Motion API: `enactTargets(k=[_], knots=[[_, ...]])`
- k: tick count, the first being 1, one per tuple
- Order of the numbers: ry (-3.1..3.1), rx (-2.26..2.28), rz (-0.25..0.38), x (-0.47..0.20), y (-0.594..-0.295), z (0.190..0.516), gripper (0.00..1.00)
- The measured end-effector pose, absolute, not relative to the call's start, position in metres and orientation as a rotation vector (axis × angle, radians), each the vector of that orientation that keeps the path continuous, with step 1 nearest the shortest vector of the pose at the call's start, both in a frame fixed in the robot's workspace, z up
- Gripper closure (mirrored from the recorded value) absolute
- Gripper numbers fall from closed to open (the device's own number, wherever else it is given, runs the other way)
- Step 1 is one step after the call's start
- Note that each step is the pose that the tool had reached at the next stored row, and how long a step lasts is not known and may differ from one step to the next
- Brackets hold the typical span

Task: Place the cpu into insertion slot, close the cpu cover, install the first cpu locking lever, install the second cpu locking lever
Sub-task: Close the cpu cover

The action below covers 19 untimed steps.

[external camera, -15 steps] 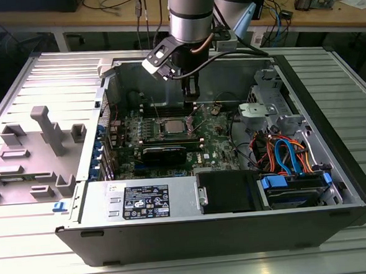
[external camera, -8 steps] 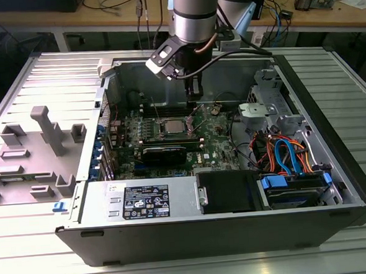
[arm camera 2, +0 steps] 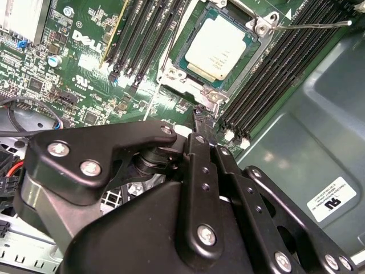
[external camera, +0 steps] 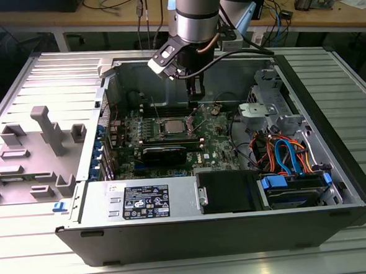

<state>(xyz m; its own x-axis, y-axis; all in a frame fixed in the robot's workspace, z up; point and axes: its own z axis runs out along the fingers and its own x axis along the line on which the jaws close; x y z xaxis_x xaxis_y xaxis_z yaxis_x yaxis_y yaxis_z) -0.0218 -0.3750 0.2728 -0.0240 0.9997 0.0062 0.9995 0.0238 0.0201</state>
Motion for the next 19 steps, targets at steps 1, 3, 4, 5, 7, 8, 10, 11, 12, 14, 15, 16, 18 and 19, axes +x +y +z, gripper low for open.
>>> enactTargets(k=[1, 3, 4, 5, 7, 8, 10, 11, 12, 14, 15, 16, 18, 19], knots=[[2.241, 2.188, 0.029, -0.021, -0.375, 0.273, 0.89], [2.241, 2.188, 0.029, -0.021, -0.375, 0.273, 0.89], [2.241, 2.188, 0.029, -0.021, -0.375, 0.273, 0.89], [2.241, 2.188, 0.029, -0.021, -0.375, 0.273, 0.89], [2.241, 2.188, 0.029, -0.021, -0.375, 0.273, 0.89], [2.241, 2.188, 0.029, -0.021, -0.375, 0.273, 0.89], [2.241, 2.188, 0.029, -0.021, -0.375, 0.273, 0.89], [2.241, 2.188, 0.029, -0.021, -0.375, 0.273, 0.89], [2.241, 2.188, 0.029, -0.020, -0.375, 0.273, 0.89], [2.241, 2.188, 0.029, -0.017, -0.375, 0.273, 0.89], [2.241, 2.188, 0.029, -0.013, -0.375, 0.273, 0.89], [2.241, 2.188, 0.029, -0.010, -0.375, 0.273, 0.89], [2.241, 2.188, 0.029, -0.004, -0.375, 0.273, 0.89], [2.241, 2.188, 0.029, -0.002, -0.375, 0.273, 0.89]])
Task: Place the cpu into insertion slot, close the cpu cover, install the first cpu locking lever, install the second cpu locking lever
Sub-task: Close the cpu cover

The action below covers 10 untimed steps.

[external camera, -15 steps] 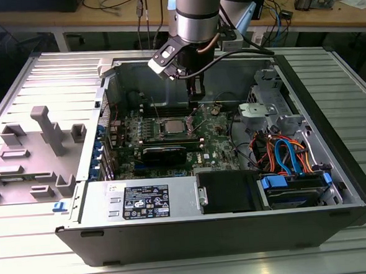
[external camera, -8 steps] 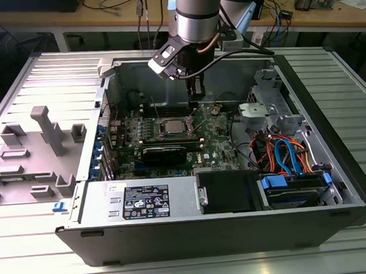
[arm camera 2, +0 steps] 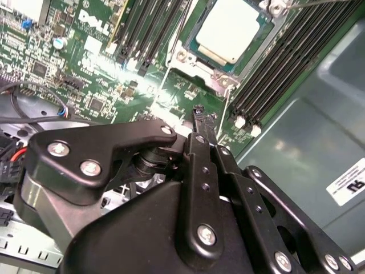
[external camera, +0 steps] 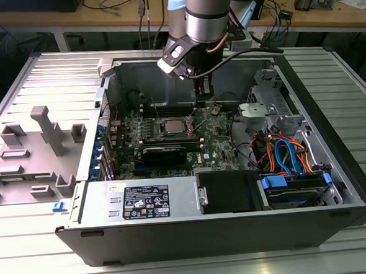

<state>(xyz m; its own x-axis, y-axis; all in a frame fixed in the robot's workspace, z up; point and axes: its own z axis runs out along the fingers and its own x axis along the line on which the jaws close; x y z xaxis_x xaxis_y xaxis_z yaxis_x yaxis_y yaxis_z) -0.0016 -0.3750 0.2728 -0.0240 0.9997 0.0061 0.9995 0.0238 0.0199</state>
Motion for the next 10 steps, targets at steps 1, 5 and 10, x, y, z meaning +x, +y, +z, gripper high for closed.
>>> enactTargets(k=[1, 5, 10], knots=[[2.241, 2.188, 0.029, 0.000, -0.375, 0.273, 0.89], [2.241, 2.188, 0.029, 0.008, -0.375, 0.273, 0.89], [2.241, 2.188, 0.029, 0.019, -0.375, 0.273, 0.89]])
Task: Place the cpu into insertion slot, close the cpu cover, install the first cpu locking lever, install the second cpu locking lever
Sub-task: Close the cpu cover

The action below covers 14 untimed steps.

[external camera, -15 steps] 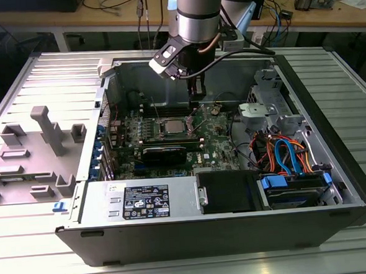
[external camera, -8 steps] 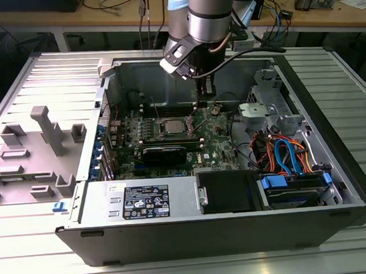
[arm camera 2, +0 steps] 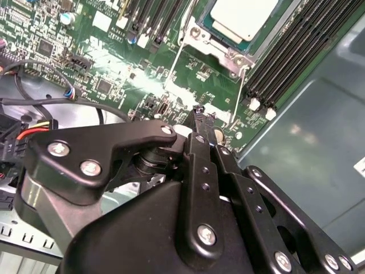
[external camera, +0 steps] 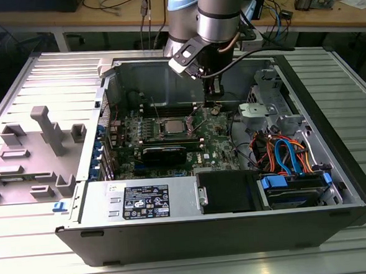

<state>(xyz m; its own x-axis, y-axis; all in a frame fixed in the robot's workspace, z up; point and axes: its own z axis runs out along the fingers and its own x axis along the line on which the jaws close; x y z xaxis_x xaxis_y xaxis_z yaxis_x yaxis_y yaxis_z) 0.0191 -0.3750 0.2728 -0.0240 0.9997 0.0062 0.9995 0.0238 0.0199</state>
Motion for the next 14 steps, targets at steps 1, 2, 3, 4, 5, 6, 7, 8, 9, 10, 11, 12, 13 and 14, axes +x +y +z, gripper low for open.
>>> enactTargets(k=[1, 2, 3, 4, 5, 6, 7, 8, 9, 10, 11, 12, 13, 14], knots=[[2.241, 2.188, 0.029, 0.0205, -0.3750, 0.2728, 0.89], [2.241, 2.188, 0.029, 0.0214, -0.3750, 0.2728, 0.89], [2.241, 2.188, 0.029, 0.0221, -0.3750, 0.2728, 0.89], [2.241, 2.188, 0.029, 0.0228, -0.3749, 0.2728, 0.89], [2.241, 2.188, 0.029, 0.0228, -0.3750, 0.2728, 0.89], [2.241, 2.188, 0.029, 0.0228, -0.3750, 0.2728, 0.89], [2.241, 2.188, 0.029, 0.0230, -0.3750, 0.2728, 0.89], [2.241, 2.188, 0.029, 0.0230, -0.3750, 0.2728, 0.89], [2.241, 2.188, 0.029, 0.0230, -0.3750, 0.2728, 0.89], [2.241, 2.188, 0.029, 0.0230, -0.3750, 0.2728, 0.89], [2.241, 2.188, 0.029, 0.0230, -0.3750, 0.2728, 0.89], [2.241, 2.188, 0.029, 0.0230, -0.3750, 0.2727, 0.89], [2.241, 2.188, 0.029, 0.0233, -0.3750, 0.2725, 0.89], [2.241, 2.188, 0.029, 0.0236, -0.3750, 0.2723, 0.89]])
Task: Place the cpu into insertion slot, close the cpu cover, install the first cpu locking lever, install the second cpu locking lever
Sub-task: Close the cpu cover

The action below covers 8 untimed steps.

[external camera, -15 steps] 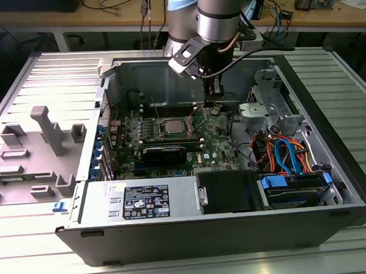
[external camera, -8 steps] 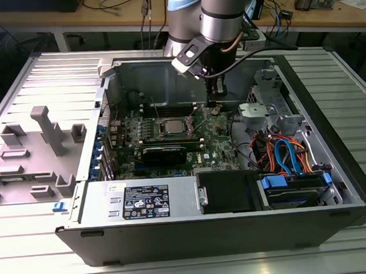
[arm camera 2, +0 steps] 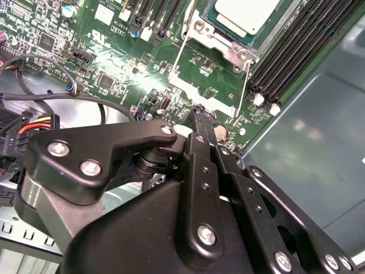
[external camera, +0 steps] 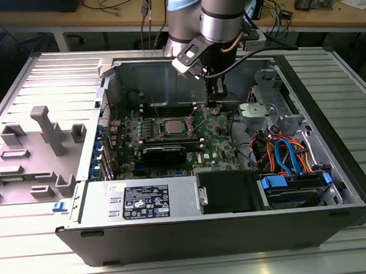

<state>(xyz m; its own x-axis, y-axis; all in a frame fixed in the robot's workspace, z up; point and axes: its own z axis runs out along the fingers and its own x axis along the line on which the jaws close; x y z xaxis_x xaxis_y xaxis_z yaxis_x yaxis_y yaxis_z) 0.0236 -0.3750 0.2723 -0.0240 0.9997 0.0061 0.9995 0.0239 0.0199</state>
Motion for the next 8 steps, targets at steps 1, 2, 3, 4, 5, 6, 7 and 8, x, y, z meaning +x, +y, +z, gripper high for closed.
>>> enactTargets(k=[1, 2, 3, 4, 5, 6, 7, 8], knots=[[2.241, 2.188, 0.029, 0.0242, -0.3750, 0.2718, 0.89], [2.241, 2.188, 0.029, 0.0244, -0.3749, 0.2711, 0.89], [2.241, 2.188, 0.029, 0.0245, -0.3749, 0.2708, 0.89], [2.241, 2.188, 0.029, 0.0246, -0.3749, 0.2700, 0.89], [2.241, 2.188, 0.029, 0.0249, -0.3749, 0.2691, 0.89], [2.241, 2.188, 0.029, 0.0253, -0.3749, 0.2687, 0.89], [2.241, 2.188, 0.029, 0.0256, -0.3749, 0.2681, 0.89], [2.241, 2.188, 0.028, 0.0265, -0.3748, 0.2670, 0.89]])
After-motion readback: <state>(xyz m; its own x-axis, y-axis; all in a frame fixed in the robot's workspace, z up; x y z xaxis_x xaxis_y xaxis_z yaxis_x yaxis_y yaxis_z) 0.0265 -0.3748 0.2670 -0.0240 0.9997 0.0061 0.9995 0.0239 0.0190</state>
